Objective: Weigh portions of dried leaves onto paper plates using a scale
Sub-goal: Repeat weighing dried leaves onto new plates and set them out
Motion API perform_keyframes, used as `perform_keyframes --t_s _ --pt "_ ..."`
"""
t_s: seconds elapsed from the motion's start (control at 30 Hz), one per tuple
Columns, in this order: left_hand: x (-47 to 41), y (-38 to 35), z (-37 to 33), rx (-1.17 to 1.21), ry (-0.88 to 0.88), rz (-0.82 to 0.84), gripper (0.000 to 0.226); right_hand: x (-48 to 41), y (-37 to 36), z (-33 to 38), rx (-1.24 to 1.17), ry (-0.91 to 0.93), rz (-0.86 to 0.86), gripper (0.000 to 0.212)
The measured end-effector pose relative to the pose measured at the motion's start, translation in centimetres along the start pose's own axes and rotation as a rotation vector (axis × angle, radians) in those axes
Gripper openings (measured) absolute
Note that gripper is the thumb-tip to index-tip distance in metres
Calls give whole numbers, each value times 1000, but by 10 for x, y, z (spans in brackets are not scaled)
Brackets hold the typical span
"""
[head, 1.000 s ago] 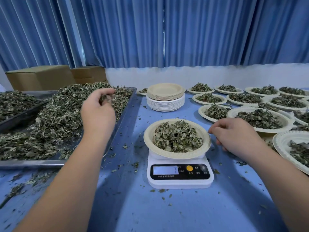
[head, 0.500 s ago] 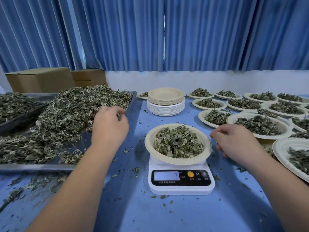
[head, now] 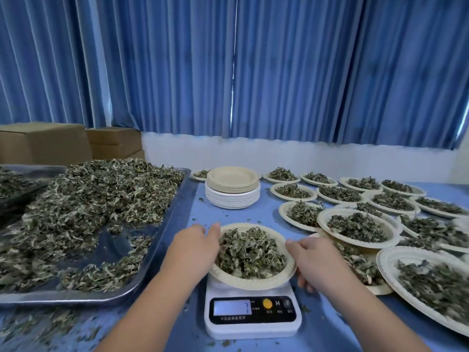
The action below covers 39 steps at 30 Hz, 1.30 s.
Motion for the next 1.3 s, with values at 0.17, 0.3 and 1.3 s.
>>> perform_keyframes --t_s 0.17,0.3,1.3 --pt "3 9 -4 303 -46 -74 54 3 1 -1 -245 -30 -12 21" --pt "-3 3 1 679 -15 -4 45 2 2 7 -431 -41 14 19" --pt "-90 -25 -73 751 -230 162 27 -178 185 -28 -181 -260 -346 17"
Point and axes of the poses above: each hand's wrist, its own x-axis away from the middle knuckle, its own y-axis out of the back of the hand, z = x × y, the point moved 7 cm from there along -x, towards the middle knuckle, and after that the axes turned 8 degrees about z, right-handed, at the moved point
